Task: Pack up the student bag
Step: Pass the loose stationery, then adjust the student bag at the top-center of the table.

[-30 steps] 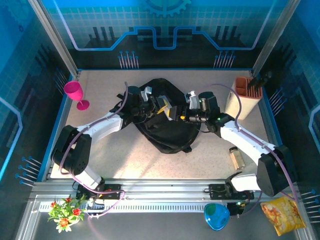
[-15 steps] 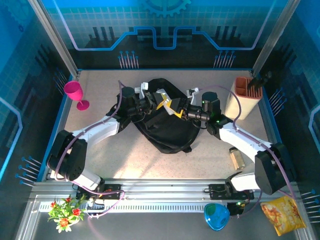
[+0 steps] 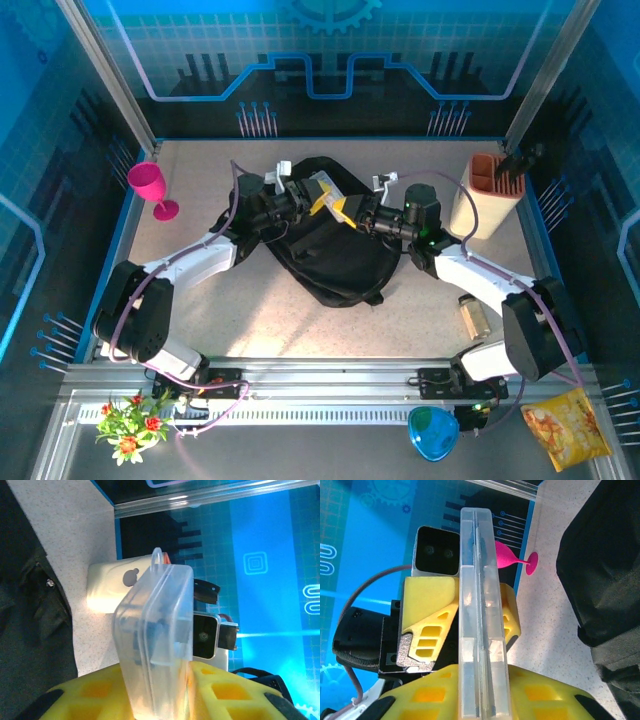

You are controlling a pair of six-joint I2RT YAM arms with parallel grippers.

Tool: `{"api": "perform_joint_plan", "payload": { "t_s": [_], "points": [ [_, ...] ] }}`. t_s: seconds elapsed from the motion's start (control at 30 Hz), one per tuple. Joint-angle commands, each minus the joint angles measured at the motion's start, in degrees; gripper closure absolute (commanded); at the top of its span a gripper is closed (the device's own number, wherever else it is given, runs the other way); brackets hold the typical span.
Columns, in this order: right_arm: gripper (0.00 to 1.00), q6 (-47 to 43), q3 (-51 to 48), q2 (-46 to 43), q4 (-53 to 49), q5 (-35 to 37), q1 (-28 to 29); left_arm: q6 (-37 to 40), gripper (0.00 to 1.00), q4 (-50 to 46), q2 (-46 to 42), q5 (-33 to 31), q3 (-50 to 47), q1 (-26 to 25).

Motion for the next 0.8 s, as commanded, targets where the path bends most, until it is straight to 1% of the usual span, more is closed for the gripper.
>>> {"api": "perform_joint_plan", "payload": {
  "t_s": [0.0, 0.07, 0.13, 0.23, 0.3, 0.4, 0.57, 0.67, 0.77],
  "points": [
    [0.81, -2.23, -1.19, -1.41, -1.63, 2.04, -1.45, 5.20, 0.54, -4.34, -2.79, -2.38, -1.24, 1.77],
    [0.82, -4.03, -1.56, -2.64, -4.89, 3.14, -2.12, 11.24, 0.42, -13.11, -4.42, -5.65, -1.06, 2.09],
    [0.83, -5.46, -2.17, -3.95, -8.20, 4.37, -2.90, 18.23, 0.35, -21.72, -5.70, -9.71, -0.65, 2.03],
    [0.84, -8.63, -1.93, -5.56, -16.19, 6.49, -3.93, 26.84, 0.31, -32.09, -6.02, -15.63, -0.07, 2.05],
    [0.84, -10.73, -1.29, -6.12, -21.72, 8.05, -4.25, 30.53, 0.32, -35.84, -5.28, -17.61, 0.28, 2.04],
    [0.84, -13.04, -0.19, -6.50, -26.55, 9.84, -4.20, 33.91, 0.36, -38.14, -2.85, -17.65, 0.96, 2.00],
    [0.84, -13.65, 1.17, -5.80, -28.91, 9.94, -4.15, 36.10, 0.48, -39.30, 2.57, -14.82, 3.52, 1.59],
    [0.84, -14.06, 2.73, -4.69, -31.51, 10.00, -3.82, 37.75, 0.56, -40.41, 5.10, -13.72, 5.17, 0.39],
    [0.84, -14.91, 4.12, -3.50, -34.77, 10.61, -3.16, 39.80, 0.62, -41.46, 6.22, -13.66, 6.25, -1.49]
  ]
}}
